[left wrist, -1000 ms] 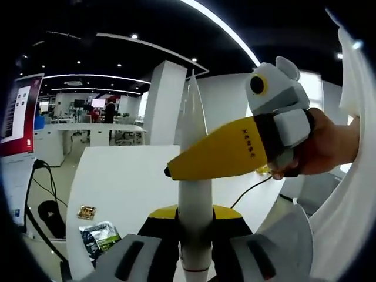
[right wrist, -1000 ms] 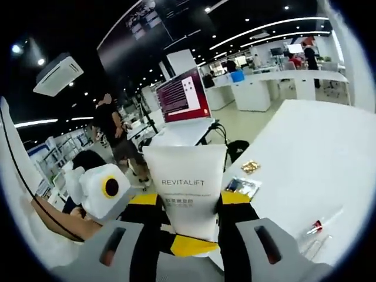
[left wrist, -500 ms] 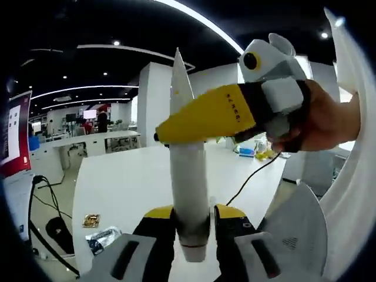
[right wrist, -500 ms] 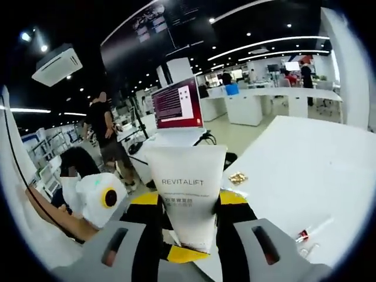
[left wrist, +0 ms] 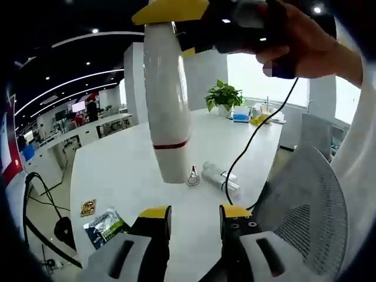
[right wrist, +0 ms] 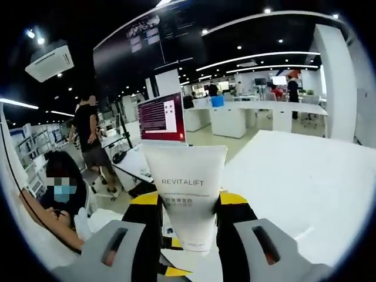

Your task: Arrange the skincare products in the storage area until every visible bottle or jar stands upright without overlapping.

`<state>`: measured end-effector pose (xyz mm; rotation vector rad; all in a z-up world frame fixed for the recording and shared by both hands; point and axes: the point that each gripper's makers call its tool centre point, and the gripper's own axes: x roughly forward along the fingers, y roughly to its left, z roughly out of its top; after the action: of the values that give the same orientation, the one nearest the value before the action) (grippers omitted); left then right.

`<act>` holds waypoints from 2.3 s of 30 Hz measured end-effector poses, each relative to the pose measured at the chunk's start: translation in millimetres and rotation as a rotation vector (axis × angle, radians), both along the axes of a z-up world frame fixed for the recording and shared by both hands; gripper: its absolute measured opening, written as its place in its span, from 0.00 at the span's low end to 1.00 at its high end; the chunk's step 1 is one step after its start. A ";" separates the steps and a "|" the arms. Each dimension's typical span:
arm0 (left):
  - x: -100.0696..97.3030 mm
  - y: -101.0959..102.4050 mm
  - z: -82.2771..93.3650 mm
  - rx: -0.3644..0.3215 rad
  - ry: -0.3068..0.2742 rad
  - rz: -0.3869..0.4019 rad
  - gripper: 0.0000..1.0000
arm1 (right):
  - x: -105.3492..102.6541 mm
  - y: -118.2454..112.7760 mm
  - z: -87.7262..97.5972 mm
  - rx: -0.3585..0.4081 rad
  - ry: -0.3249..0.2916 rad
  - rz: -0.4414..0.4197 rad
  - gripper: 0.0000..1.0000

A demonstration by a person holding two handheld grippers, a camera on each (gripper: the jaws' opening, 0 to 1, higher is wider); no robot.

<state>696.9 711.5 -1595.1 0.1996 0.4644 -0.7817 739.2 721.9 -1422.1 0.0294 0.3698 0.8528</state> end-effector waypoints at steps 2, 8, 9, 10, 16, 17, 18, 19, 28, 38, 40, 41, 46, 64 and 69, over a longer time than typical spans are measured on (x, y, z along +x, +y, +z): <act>3.5 1.3 -1.2 0.000 -0.005 0.012 0.33 | -1.8 -2.0 0.3 -0.002 -0.002 -0.009 0.32; 12.8 7.2 2.4 -0.014 -0.034 0.063 0.34 | -6.5 -10.6 -2.5 0.000 -0.006 -0.041 0.32; 13.6 6.8 -0.6 0.001 -0.033 0.065 0.34 | -6.0 -11.8 -4.0 0.001 -0.003 -0.044 0.32; 13.5 6.8 -1.6 0.005 -0.031 0.066 0.34 | -5.9 -12.2 -4.5 0.001 -0.002 -0.045 0.32; 19.2 15.6 -8.6 0.036 -0.045 0.132 0.35 | 3.2 -18.5 -12.6 0.002 0.012 -0.063 0.32; 18.4 15.8 -8.5 0.043 -0.054 0.131 0.35 | 6.0 -19.3 -13.6 0.005 0.011 -0.064 0.32; 18.2 15.8 -8.5 0.048 -0.059 0.130 0.35 | 6.9 -19.6 -13.9 0.006 0.012 -0.064 0.31; 17.5 15.1 -9.0 0.065 -0.073 0.123 0.35 | 10.5 -20.1 -15.5 0.012 0.014 -0.060 0.31; 11.6 12.7 -24.0 0.178 -0.078 0.072 0.33 | 33.2 -26.5 -13.2 0.026 0.006 -0.060 0.31; 11.1 16.4 -31.9 0.226 -0.061 0.073 0.31 | 54.8 -39.4 -11.9 0.014 -0.008 -0.079 0.32; 11.5 17.0 -33.5 0.231 -0.060 0.075 0.30 | 58.1 -39.4 -10.1 0.010 -0.017 -0.078 0.32; 11.7 17.5 -33.4 0.234 -0.061 0.077 0.30 | 60.4 -39.4 -9.7 0.008 -0.019 -0.080 0.32; 11.9 19.0 -34.4 0.236 -0.056 0.088 0.29 | 70.5 -40.4 -7.3 -0.002 -0.029 -0.084 0.32; 10.8 19.3 -40.2 0.258 -0.042 0.089 0.28 | 114.8 -60.1 -10.1 -0.014 -0.035 -0.146 0.32; 10.6 19.8 -42.4 0.265 -0.035 0.089 0.28 | 128.5 -69.6 -11.9 -0.017 -0.029 -0.171 0.32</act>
<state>707.5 731.3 -1637.4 0.4357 0.5397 -0.6270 867.7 652.3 -1434.1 0.0327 0.3419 0.6806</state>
